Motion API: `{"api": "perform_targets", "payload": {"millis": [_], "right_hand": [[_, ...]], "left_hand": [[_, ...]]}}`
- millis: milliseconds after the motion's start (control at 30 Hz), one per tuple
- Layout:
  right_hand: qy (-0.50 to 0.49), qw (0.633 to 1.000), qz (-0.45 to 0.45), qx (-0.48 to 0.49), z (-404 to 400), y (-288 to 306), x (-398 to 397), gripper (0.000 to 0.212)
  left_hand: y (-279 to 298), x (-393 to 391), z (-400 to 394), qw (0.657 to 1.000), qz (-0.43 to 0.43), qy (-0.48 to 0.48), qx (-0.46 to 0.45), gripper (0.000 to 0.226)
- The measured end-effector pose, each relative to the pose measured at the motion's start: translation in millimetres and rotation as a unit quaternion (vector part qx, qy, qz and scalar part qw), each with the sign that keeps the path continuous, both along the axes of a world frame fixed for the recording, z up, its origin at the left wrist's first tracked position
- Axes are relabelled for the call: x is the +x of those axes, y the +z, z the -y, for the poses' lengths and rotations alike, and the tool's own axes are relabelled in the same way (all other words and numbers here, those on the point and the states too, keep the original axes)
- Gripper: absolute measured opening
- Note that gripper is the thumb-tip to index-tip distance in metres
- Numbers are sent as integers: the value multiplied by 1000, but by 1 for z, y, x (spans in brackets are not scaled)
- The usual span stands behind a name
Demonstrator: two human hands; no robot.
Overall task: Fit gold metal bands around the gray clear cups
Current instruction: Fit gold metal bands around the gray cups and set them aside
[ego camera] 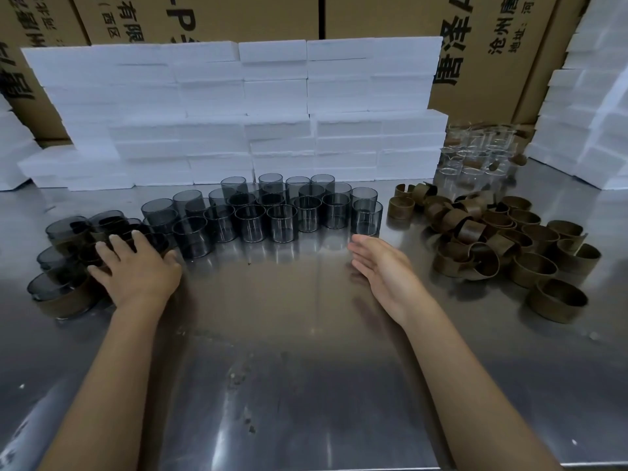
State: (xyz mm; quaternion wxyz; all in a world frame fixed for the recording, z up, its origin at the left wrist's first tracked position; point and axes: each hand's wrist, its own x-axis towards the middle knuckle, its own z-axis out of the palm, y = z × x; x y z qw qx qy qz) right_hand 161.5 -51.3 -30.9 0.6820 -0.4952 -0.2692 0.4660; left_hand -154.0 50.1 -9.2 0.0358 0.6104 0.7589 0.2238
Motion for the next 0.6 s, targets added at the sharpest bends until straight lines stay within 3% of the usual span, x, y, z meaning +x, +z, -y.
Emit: {"api": "perform_targets", "payload": {"millis": [133,300,500,600], "right_hand": [[4,1000,2,-3,-1,1,-1,28],[2,1000,-1,0,-2,0,0,27],[-2,1000,18,-9,0,3,-5,22],[-1,1000,26,-14,1,5,-6,22]], "left_hand": [[-3,9,-7,992,-43,-56,102,56],[-7,30,-14,983,-56,-122,126,32],[-5,59,3,975,52,-195,96,24],[3,83,19,949,130,-258,126,15]]}}
